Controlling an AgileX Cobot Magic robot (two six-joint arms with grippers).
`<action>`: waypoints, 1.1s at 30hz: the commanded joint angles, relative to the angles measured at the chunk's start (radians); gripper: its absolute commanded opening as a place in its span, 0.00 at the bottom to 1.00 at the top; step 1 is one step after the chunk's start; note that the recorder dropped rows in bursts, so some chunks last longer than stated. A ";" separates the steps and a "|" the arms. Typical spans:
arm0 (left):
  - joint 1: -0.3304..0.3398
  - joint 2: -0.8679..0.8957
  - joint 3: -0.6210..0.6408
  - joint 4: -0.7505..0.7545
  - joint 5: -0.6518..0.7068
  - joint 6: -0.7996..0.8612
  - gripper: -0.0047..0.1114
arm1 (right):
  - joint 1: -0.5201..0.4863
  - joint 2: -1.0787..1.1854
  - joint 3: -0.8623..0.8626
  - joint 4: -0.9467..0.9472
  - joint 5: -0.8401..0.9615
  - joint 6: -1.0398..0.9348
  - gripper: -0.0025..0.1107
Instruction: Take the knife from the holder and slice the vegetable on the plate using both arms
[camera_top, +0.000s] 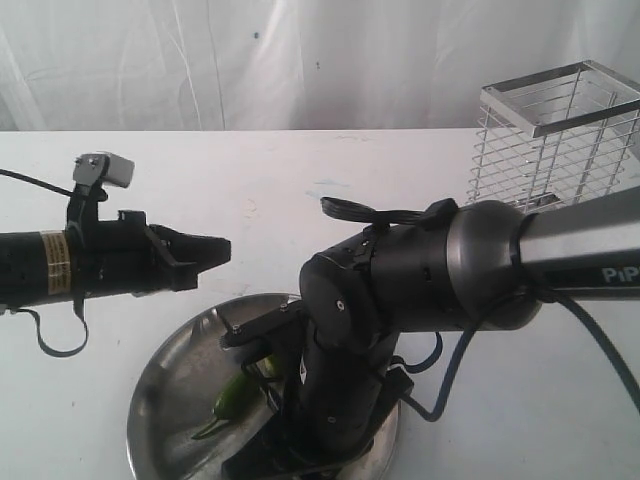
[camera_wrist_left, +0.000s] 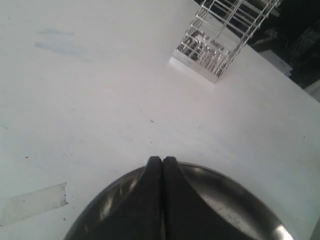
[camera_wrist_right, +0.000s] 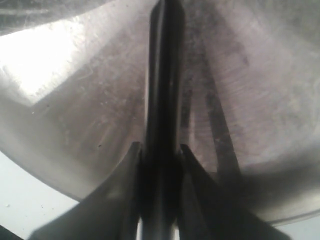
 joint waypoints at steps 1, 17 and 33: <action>-0.075 -0.004 0.006 -0.004 0.123 0.062 0.04 | -0.009 -0.002 0.001 0.004 0.001 -0.006 0.02; -0.095 0.087 0.007 -0.025 0.139 0.052 0.04 | -0.009 -0.002 0.001 0.009 0.005 -0.006 0.02; -0.095 0.270 0.007 0.014 0.221 0.022 0.04 | -0.007 -0.002 0.007 0.009 0.023 -0.006 0.02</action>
